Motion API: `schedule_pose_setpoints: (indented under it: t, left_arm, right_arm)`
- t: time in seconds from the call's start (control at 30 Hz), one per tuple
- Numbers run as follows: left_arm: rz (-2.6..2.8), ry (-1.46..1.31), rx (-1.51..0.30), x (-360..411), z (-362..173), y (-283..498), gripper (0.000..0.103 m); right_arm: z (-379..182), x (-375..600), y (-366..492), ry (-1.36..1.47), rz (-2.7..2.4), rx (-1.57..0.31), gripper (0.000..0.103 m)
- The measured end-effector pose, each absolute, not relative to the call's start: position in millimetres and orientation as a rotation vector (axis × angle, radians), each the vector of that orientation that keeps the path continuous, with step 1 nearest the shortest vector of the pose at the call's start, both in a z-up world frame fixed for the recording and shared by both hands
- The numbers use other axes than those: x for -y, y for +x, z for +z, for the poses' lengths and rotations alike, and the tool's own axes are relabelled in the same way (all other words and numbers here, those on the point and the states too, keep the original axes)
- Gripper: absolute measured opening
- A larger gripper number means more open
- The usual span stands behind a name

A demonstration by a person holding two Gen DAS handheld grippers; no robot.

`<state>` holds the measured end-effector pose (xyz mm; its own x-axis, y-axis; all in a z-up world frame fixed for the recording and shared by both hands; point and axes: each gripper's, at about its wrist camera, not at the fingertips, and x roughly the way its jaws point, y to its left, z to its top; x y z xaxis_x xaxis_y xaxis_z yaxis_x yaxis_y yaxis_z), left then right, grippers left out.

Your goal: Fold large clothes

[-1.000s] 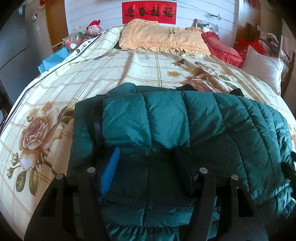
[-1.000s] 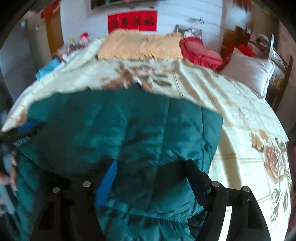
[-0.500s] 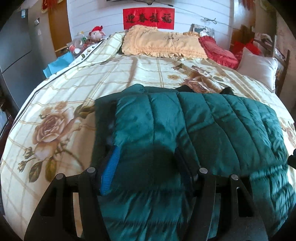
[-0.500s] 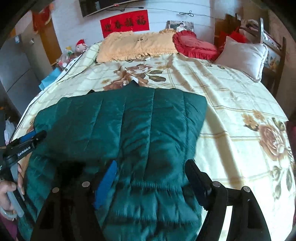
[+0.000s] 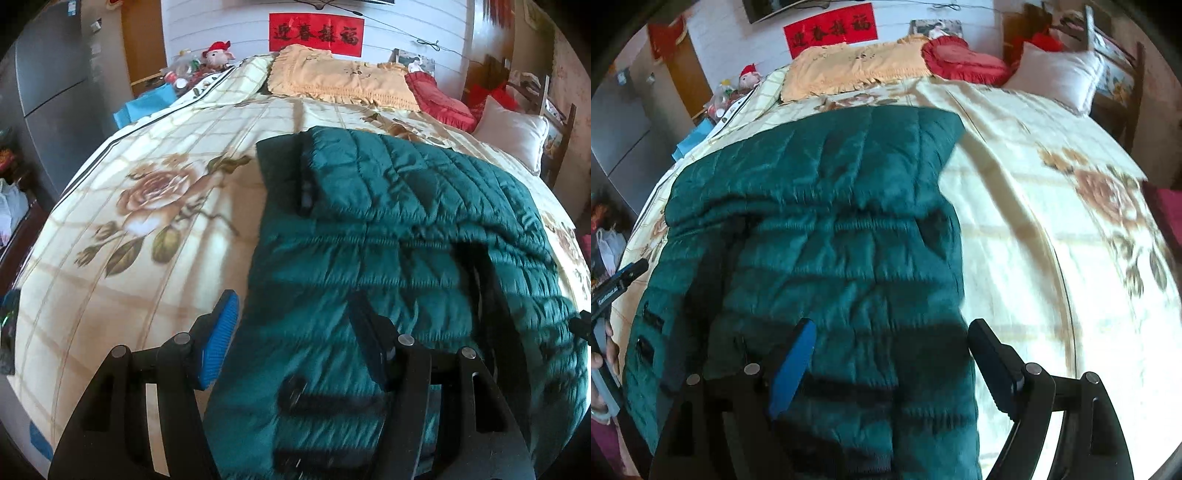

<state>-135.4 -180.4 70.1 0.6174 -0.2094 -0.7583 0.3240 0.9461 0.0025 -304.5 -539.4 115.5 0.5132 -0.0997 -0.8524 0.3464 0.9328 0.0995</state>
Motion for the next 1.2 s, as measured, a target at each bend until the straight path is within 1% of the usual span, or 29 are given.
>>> schedule_pose_setpoints:
  t: [0.27,0.4,0.67,0.8,1.2]
  left_arm:
    - [-0.313,0.124,-0.868,156.9,67.4,-169.8,0.062]
    - [-0.301,0.133,-0.885,146.1,63.0,-181.3,0.062]
    - [-0.295,0.129,-0.933,119.8,50.5,-202.1,0.062]
    - [-0.298,0.128,-0.954,109.4,46.0,-213.1,0.062]
    - [-0.346,0.051,-1.038,79.2,35.3,-234.2,0.062]
  right_arm:
    - [107.8,532.5,-343.4,0.290,-0.270,-1.022,0.083]
    - [109.9,528.7,-359.8,0.277,-0.265,-1.029,0.087]
    - [109.1,523.3,-385.3,0.266,-0.249,-1.072,0.089]
    - [106.9,521.5,-396.4,0.282,-0.231,-1.093,0.092]
    - [99.2,509.9,-415.4,0.284,-0.186,-1.151,0.093]
